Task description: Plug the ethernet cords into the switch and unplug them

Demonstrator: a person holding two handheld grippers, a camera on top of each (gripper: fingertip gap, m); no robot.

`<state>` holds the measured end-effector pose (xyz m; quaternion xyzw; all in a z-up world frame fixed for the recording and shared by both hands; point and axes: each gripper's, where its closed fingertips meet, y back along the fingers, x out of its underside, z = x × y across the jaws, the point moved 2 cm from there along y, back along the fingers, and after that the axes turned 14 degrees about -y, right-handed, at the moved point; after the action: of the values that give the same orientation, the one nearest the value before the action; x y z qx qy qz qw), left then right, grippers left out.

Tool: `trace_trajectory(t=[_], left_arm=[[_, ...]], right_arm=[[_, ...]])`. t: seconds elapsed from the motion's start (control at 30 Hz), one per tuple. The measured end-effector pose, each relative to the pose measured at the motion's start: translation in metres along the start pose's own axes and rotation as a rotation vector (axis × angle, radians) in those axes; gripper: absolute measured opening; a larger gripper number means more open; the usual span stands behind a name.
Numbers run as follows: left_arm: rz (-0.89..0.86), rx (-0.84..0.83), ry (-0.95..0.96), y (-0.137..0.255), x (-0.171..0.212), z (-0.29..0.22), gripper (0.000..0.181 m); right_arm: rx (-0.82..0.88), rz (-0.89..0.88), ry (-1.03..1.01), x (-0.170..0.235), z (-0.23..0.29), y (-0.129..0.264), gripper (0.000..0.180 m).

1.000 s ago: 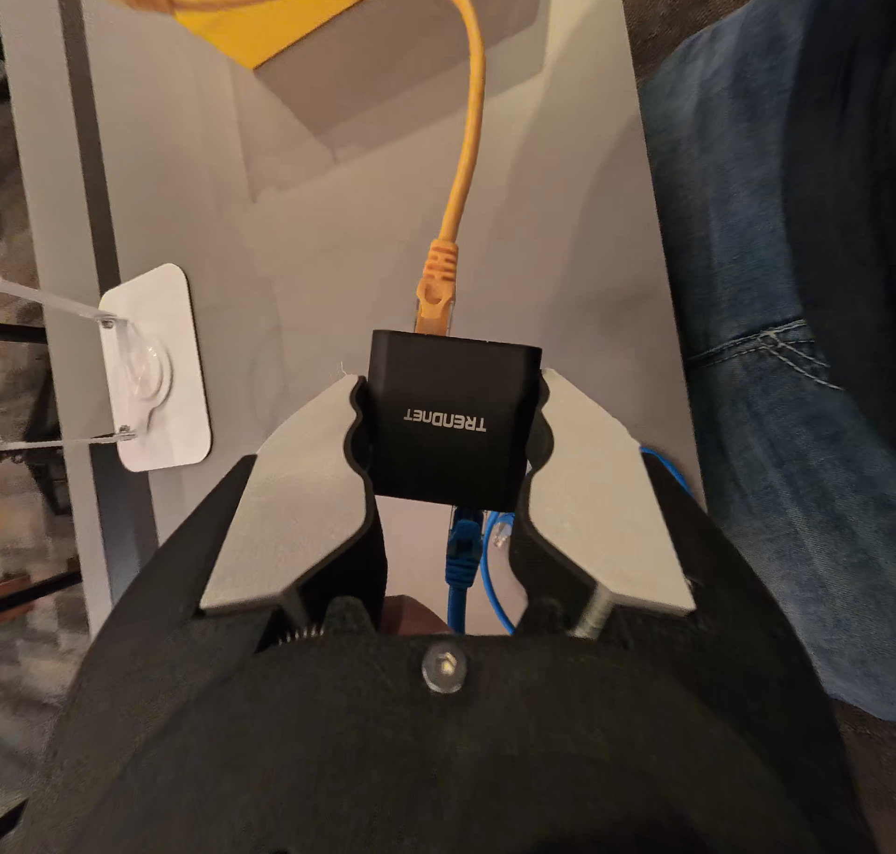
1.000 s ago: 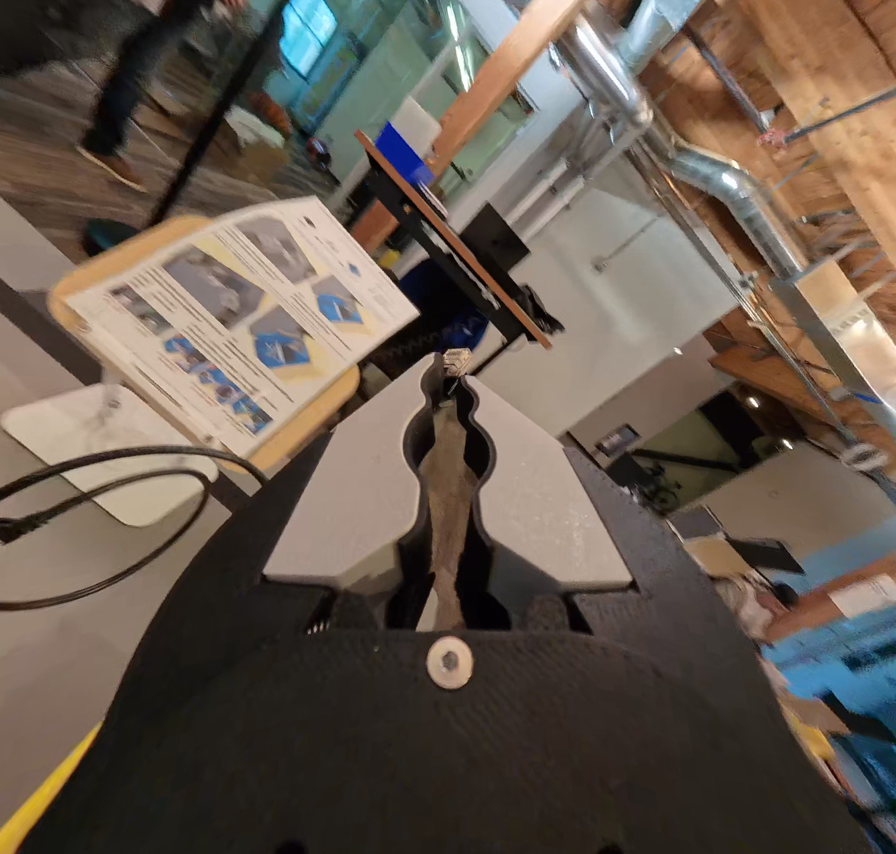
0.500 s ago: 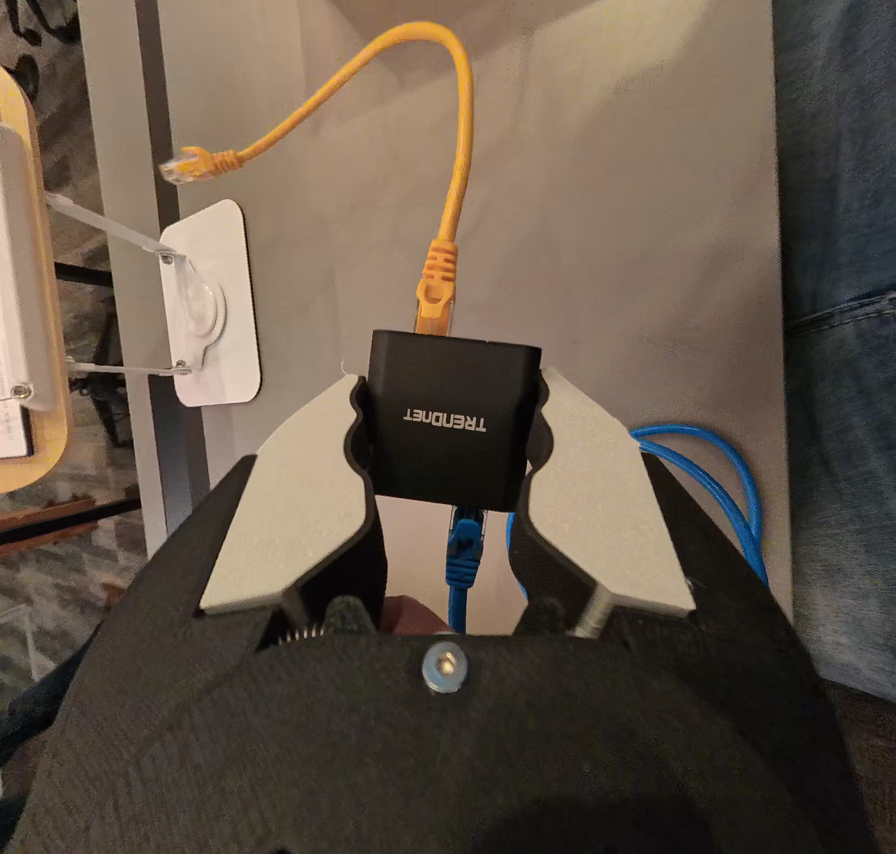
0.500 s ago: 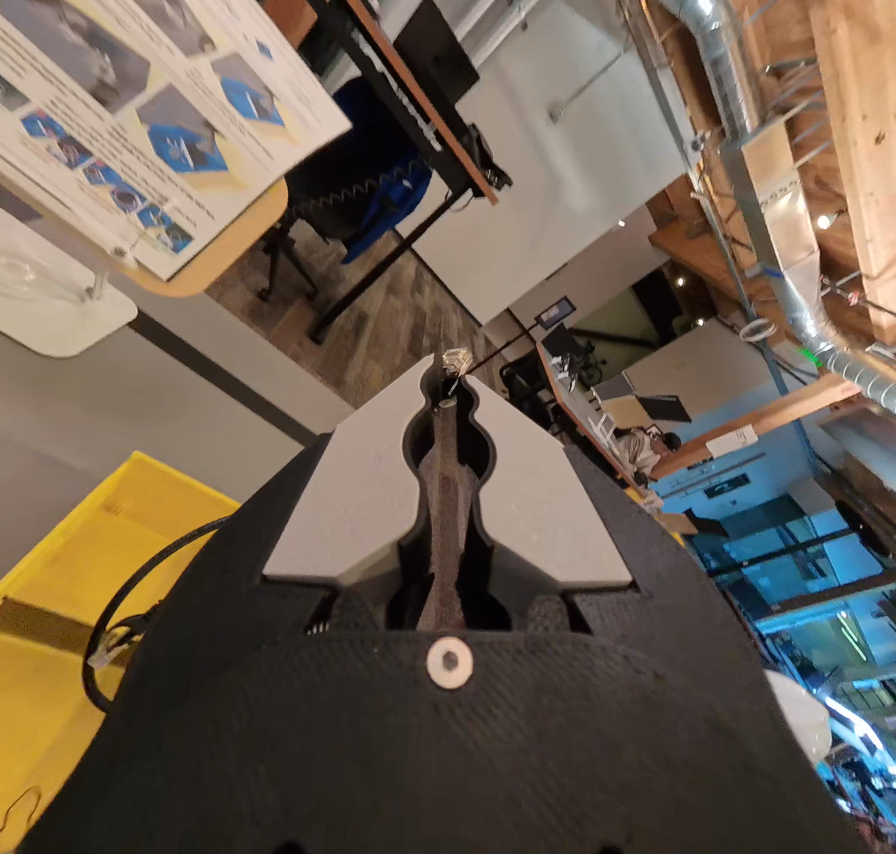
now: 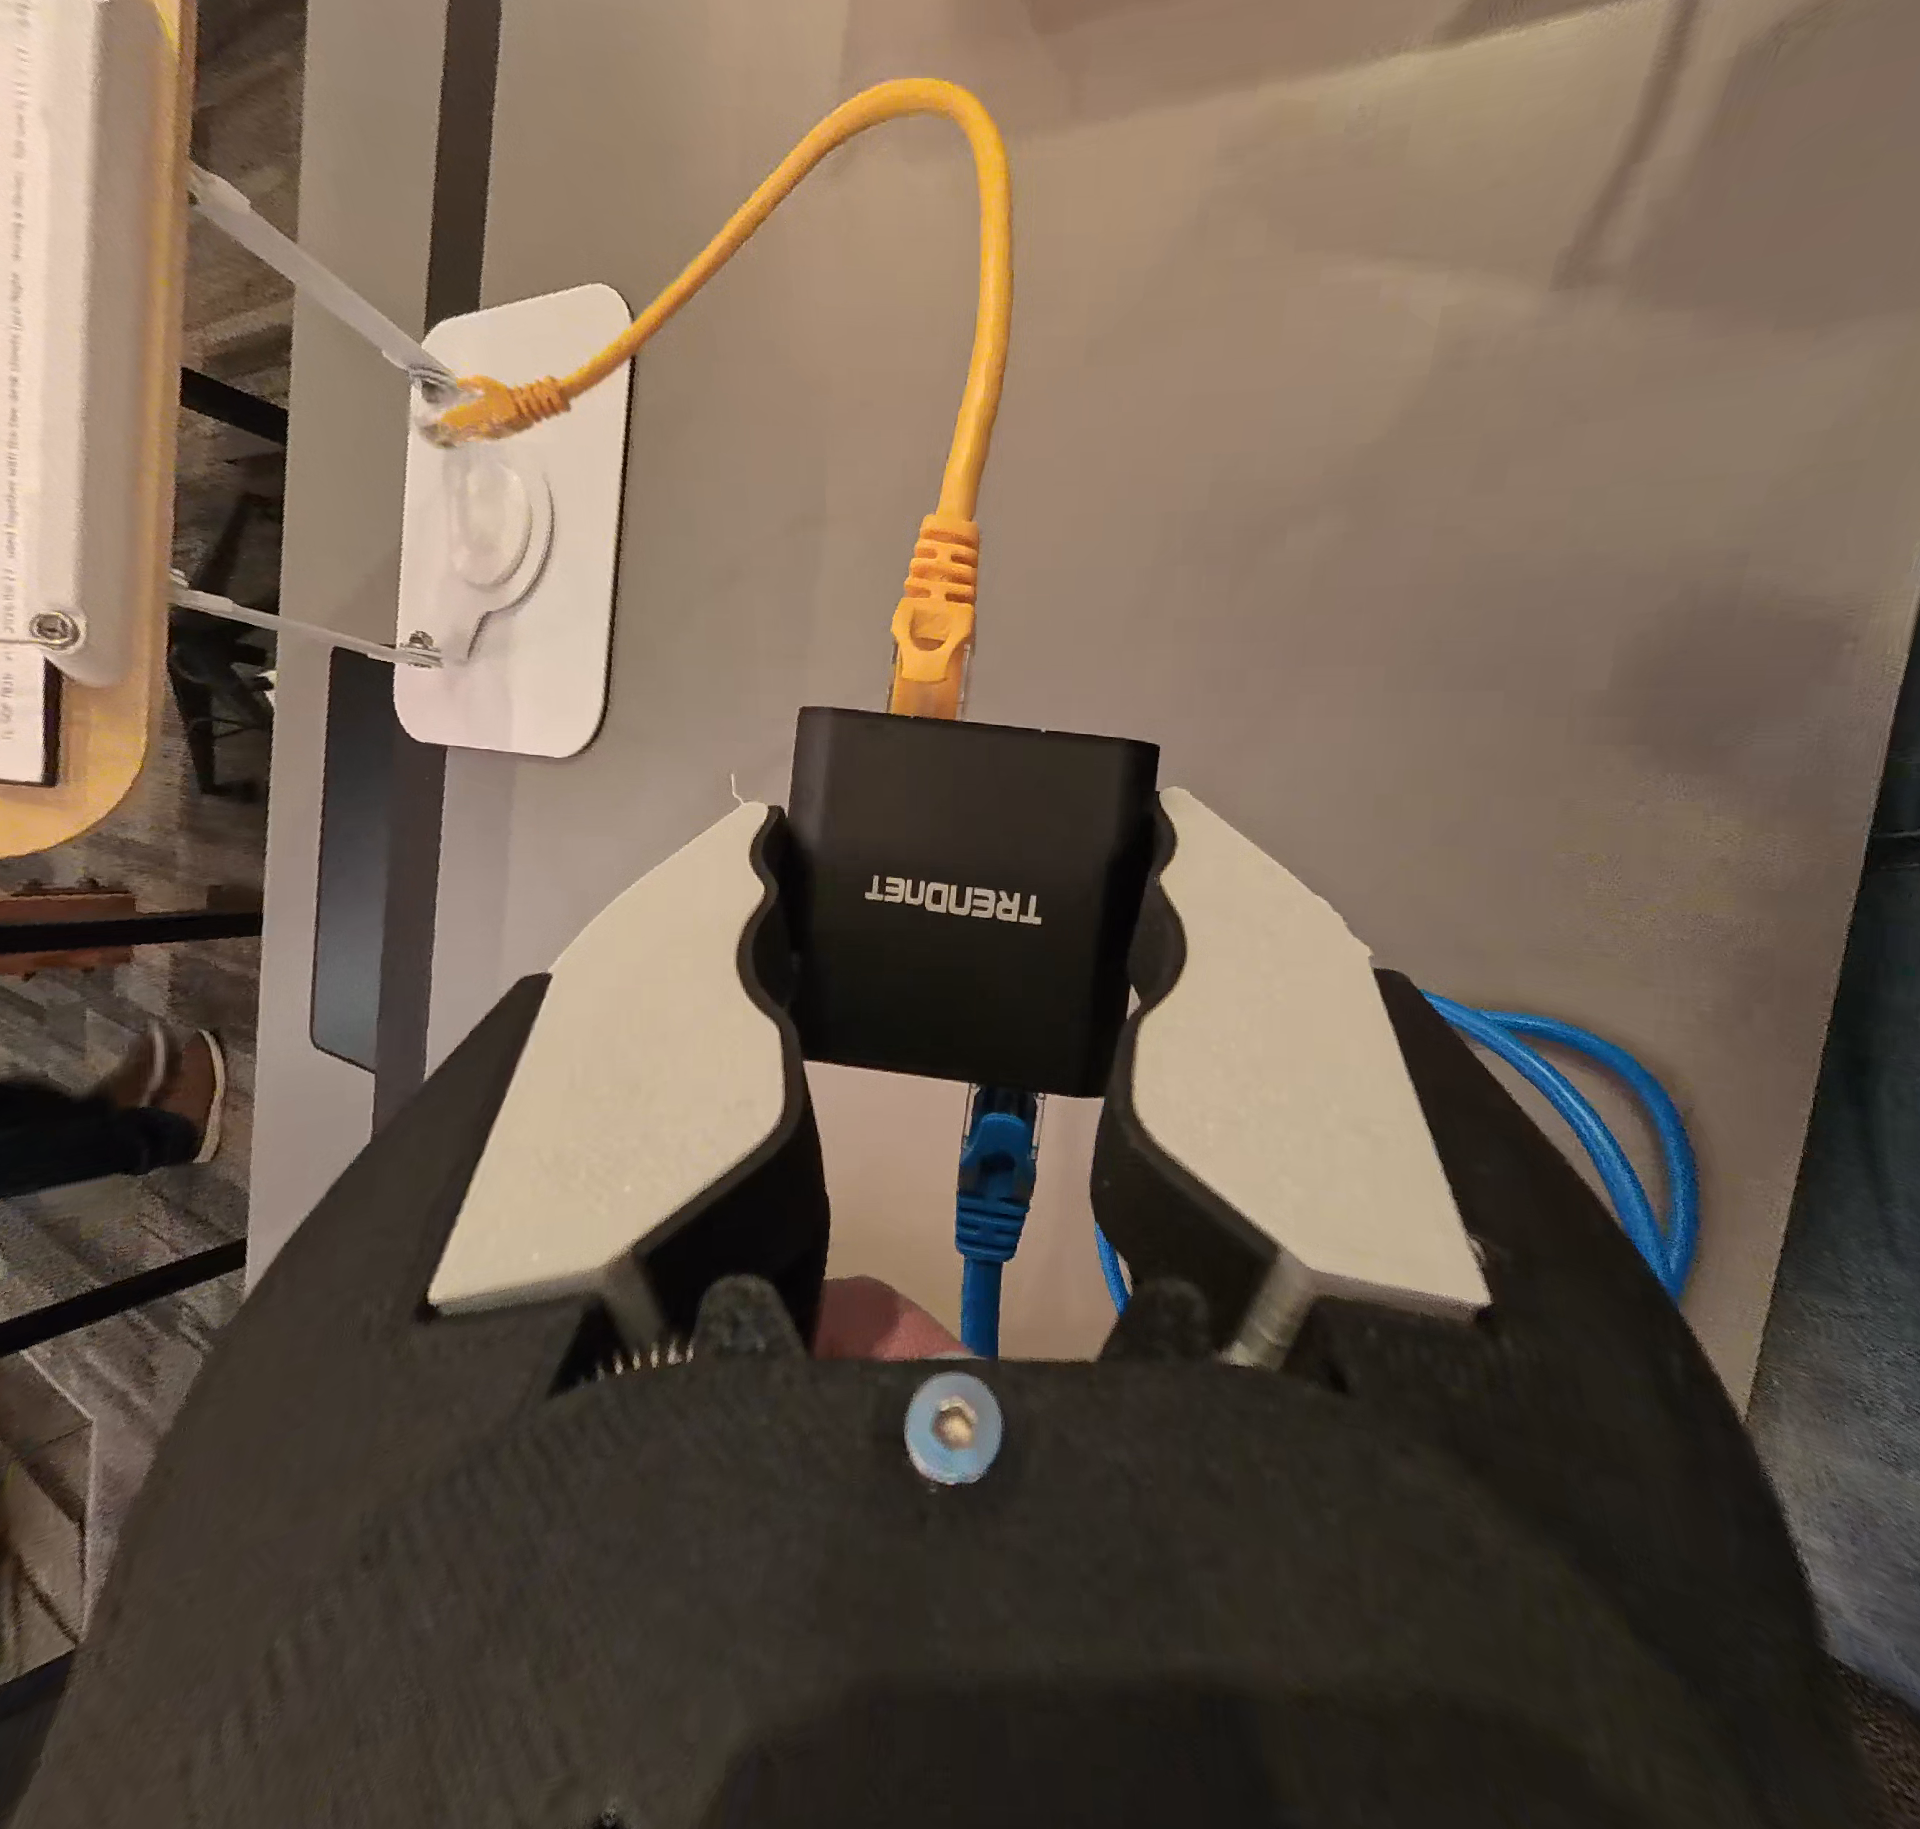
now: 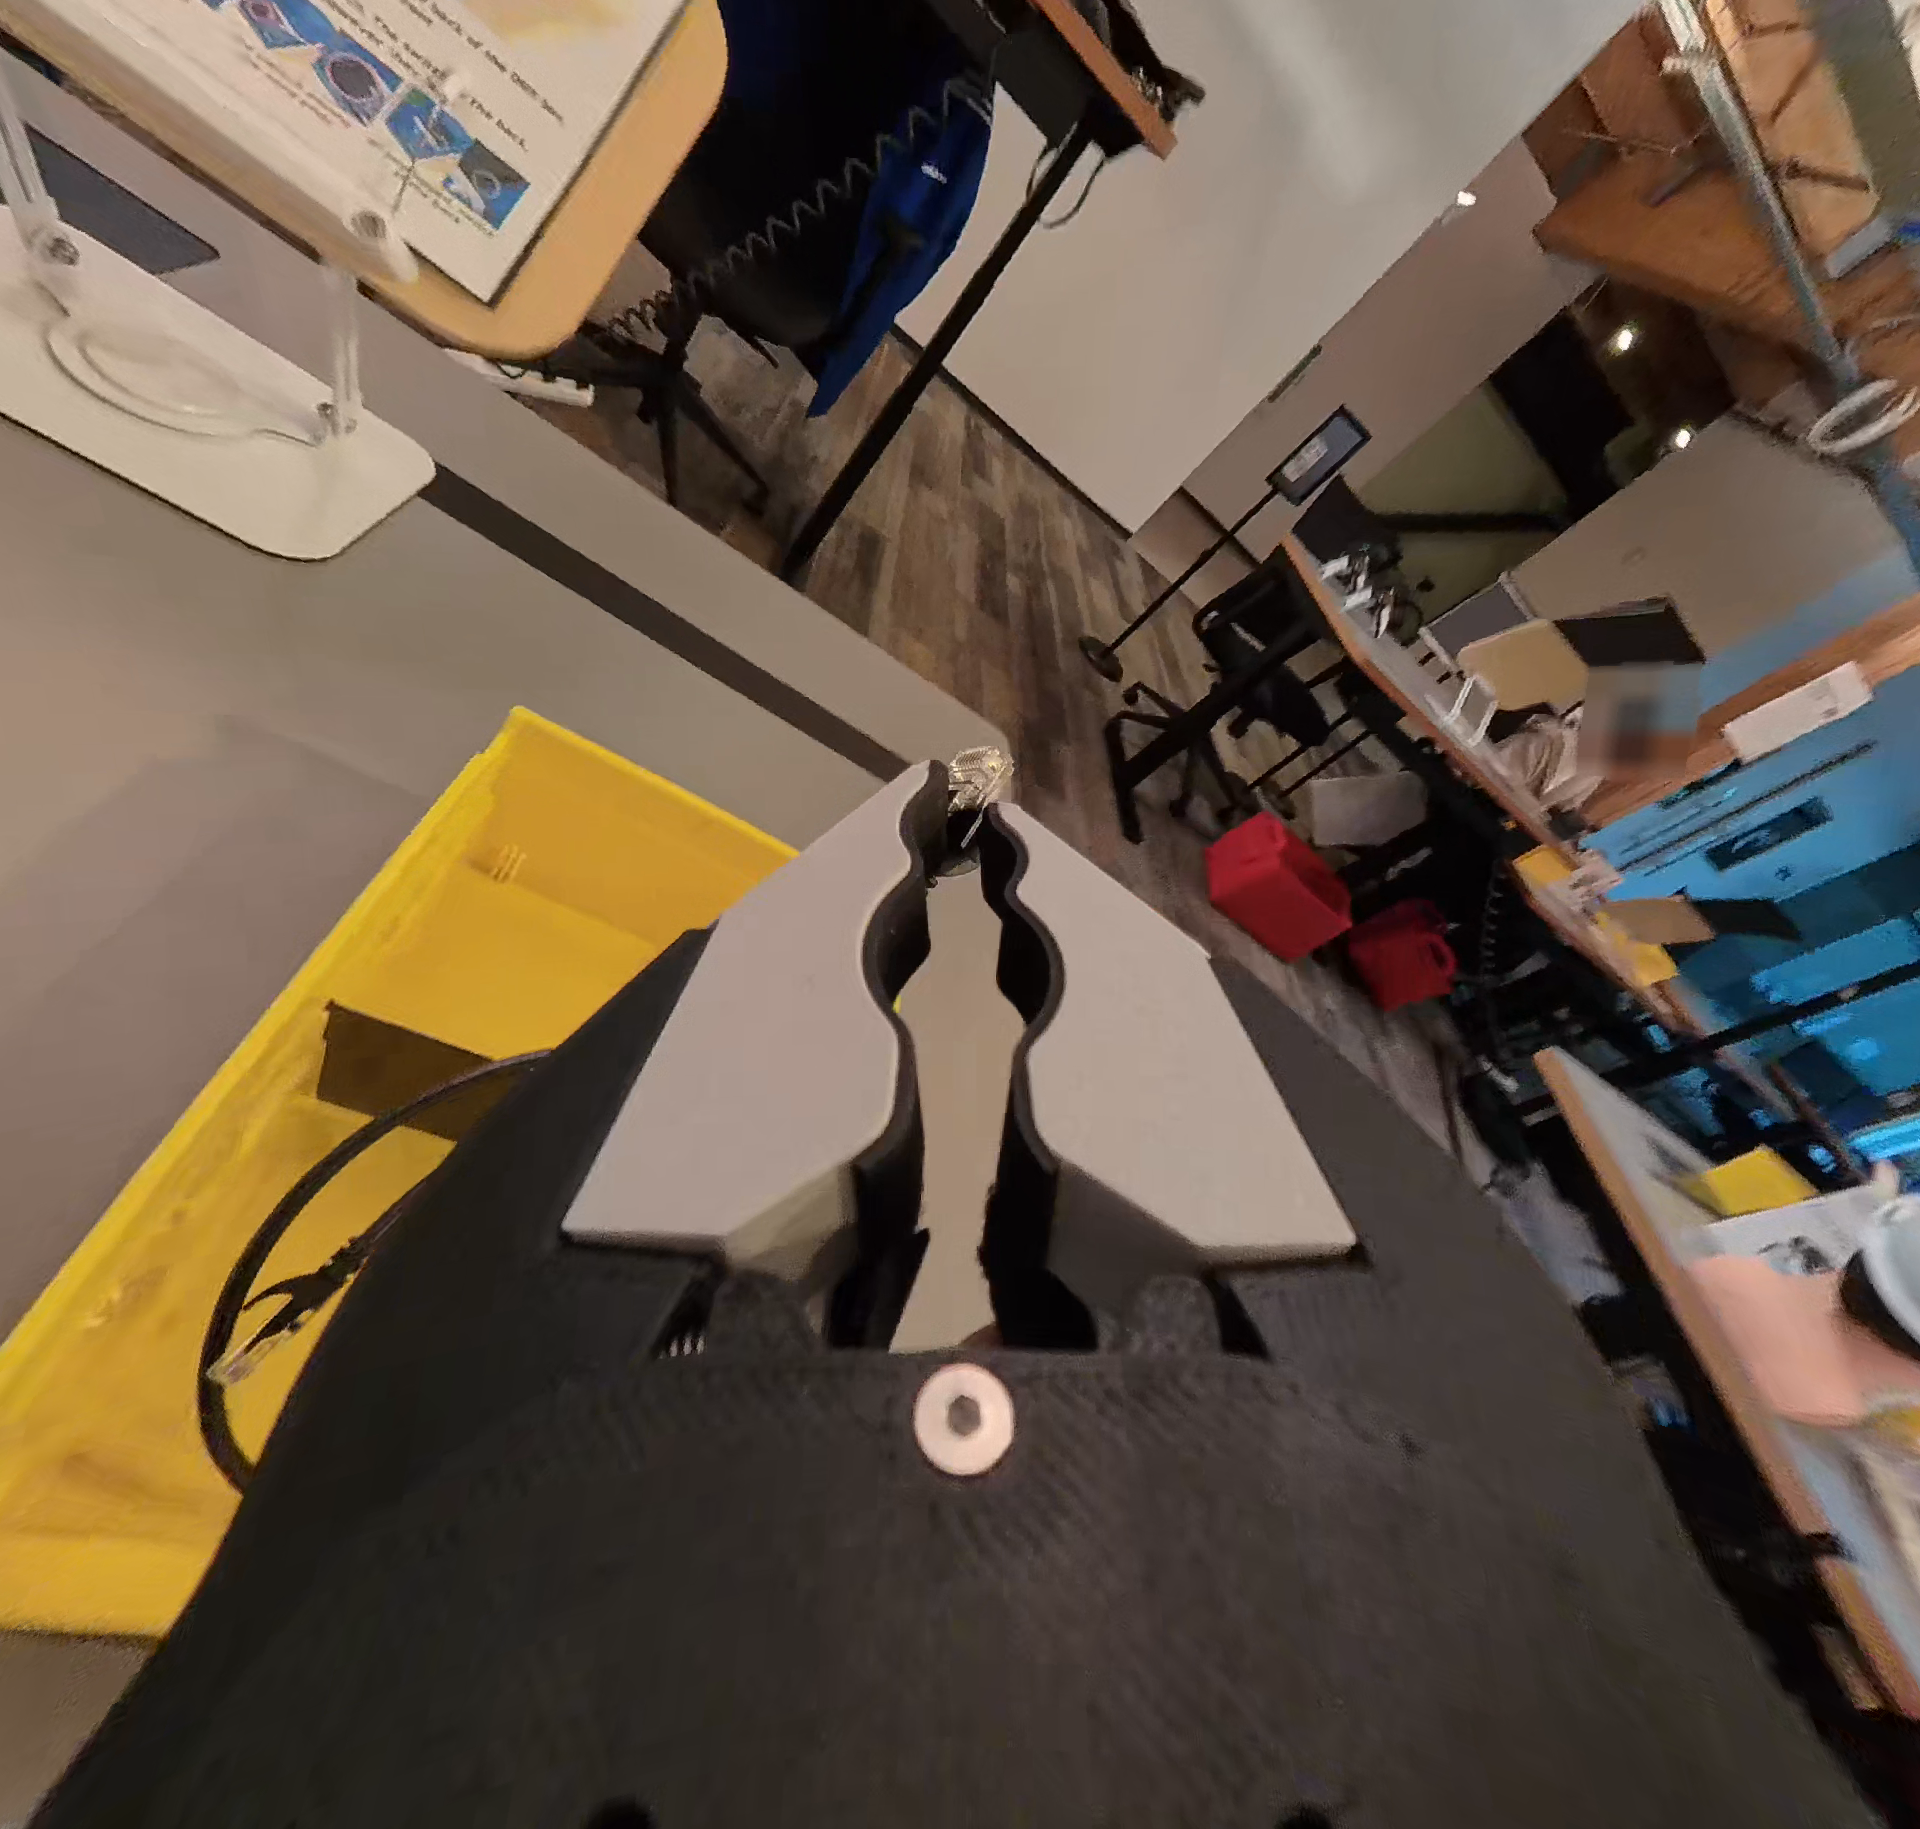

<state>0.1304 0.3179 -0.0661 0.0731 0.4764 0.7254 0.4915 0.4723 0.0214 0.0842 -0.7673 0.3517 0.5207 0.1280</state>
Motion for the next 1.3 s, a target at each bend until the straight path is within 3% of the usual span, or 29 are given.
trace_trajectory(t=[0.13,0.33,0.5,0.63,0.7,0.83,0.97,1.1,1.3], left_arm=[[0.012,0.002,-0.001,-0.003,0.000,0.000,0.063],[0.022,0.000,0.026,-0.008,0.003,0.001,0.063],[0.041,0.002,0.044,-0.010,0.006,0.002,0.063],[0.060,-0.003,0.058,-0.009,0.010,0.003,0.063],[0.071,-0.007,0.077,-0.008,0.014,0.004,0.063],[0.054,0.009,0.102,-0.006,0.015,0.003,0.063],[0.018,0.036,0.124,-0.001,0.009,0.005,0.063],[-0.045,0.101,0.178,0.009,-0.006,0.007,0.063],[-0.092,0.188,0.246,0.022,-0.027,0.011,0.063]], right_arm=[[-0.080,-0.020,-0.230,0.049,0.010,-0.010,0.003],[-0.178,0.135,-0.267,0.126,0.054,-0.026,0.003],[-0.316,0.319,-0.155,0.175,0.106,-0.034,0.007],[-0.480,0.435,-0.204,0.187,0.128,-0.031,0.037],[-0.534,0.534,-0.176,0.193,0.129,-0.024,0.060],[-0.559,0.490,-0.051,0.168,0.118,-0.006,0.065],[-0.569,0.188,0.113,0.087,0.126,0.012,0.055],[-0.706,-0.171,0.336,-0.005,0.204,0.045,0.038],[-0.775,-0.448,0.654,-0.066,0.317,0.047,0.041]])
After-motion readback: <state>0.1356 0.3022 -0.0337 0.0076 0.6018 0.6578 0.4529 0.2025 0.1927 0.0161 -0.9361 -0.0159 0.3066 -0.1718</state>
